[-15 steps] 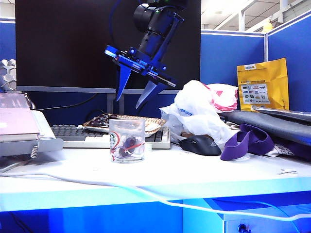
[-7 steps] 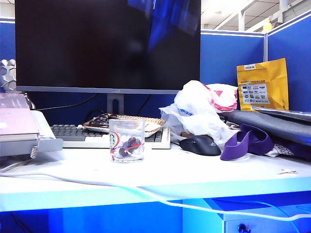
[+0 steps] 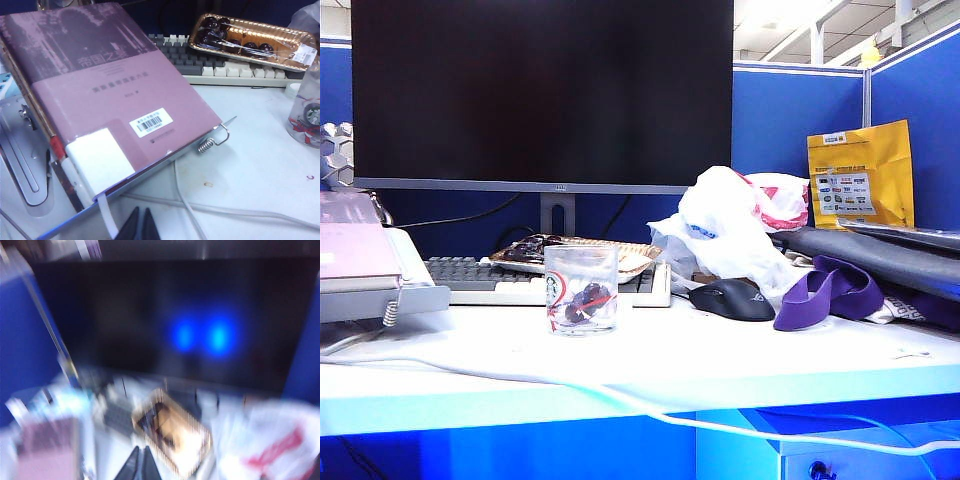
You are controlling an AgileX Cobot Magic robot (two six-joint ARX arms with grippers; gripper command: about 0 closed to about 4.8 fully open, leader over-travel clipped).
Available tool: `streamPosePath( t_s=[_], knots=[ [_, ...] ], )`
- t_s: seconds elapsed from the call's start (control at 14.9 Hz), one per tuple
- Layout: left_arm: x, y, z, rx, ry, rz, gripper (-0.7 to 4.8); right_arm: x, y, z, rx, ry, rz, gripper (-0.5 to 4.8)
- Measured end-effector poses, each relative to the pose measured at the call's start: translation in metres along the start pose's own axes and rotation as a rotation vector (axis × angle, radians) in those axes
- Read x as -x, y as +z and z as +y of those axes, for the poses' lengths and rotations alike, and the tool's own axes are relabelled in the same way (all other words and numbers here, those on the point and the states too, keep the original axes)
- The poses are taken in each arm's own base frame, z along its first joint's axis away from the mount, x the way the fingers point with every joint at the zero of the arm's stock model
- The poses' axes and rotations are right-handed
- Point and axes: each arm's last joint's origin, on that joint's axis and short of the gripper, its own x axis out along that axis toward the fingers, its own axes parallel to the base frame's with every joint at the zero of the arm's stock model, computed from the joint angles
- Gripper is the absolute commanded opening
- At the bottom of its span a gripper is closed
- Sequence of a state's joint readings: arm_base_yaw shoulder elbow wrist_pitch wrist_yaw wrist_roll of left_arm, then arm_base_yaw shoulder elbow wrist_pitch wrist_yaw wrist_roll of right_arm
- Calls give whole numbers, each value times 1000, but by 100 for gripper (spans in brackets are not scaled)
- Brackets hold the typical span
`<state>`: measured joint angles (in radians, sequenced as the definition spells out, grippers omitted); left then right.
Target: Pick up the cherry on the right side of the glass and put it inside the glass.
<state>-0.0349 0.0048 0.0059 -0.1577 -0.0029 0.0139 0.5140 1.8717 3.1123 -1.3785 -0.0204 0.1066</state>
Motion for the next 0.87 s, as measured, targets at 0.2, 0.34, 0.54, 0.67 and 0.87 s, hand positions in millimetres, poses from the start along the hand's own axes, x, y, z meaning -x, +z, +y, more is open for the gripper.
streamPosePath(
  t_s=[0.2,0.34,0.54,0.67,0.87],
  knots=[
    [0,0,0,0,0,0,-5,126,15,3,4,-9,-240,-1],
    [0,0,0,0,0,0,-5,203,10,3,-2,-45,-390,-1],
    [0,0,0,0,0,0,-5,286,-9,-1,-34,-158,-566,-1],
    [0,0,0,0,0,0,-5,301,-15,-2,-6,-176,-571,-1],
    [0,0,0,0,0,0,-5,264,-36,-7,26,-289,-277,-1]
  ],
)
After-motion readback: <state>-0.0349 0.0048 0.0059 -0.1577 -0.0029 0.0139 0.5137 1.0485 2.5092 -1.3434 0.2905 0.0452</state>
